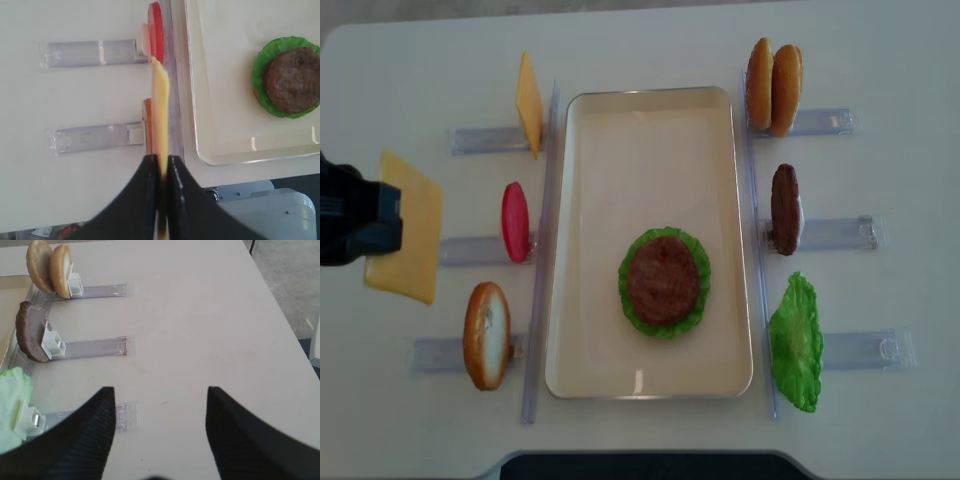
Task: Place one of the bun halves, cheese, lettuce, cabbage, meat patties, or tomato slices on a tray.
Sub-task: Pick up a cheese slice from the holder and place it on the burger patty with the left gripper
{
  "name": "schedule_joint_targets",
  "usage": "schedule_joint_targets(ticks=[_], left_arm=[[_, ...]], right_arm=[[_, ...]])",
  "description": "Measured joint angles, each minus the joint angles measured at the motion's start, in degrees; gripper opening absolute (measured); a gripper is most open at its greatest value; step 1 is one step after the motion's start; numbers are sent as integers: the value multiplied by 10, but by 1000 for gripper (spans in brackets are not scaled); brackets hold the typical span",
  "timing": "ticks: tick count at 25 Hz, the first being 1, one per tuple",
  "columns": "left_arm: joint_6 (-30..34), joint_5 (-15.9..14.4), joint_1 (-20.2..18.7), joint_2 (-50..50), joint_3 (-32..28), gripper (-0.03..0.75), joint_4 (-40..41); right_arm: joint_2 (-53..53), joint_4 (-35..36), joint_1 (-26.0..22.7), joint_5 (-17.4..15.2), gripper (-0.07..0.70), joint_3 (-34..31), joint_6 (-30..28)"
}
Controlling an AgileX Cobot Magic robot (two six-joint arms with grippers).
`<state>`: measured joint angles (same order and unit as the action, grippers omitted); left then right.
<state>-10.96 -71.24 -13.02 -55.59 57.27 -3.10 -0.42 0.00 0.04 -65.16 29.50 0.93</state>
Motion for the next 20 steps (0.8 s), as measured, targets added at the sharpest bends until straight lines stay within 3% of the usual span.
schedule_joint_targets(ticks=[3, 8, 12, 15, 20], left_arm=[[-1, 14, 0, 0, -19, 22, -22], [11, 88, 0, -2, -53, 22, -91], [36, 127, -7, -30, -68, 22, -135], [38, 163, -49, -63, -69, 22, -140], [8, 251, -166, -128, -69, 22, -148]], right_arm=[[0, 0, 0, 0, 414, 0, 0], [0, 0, 0, 0, 414, 0, 0], [0, 0, 0, 0, 414, 0, 0], [0, 0, 0, 0, 414, 0, 1], [0, 0, 0, 0, 414, 0, 0]])
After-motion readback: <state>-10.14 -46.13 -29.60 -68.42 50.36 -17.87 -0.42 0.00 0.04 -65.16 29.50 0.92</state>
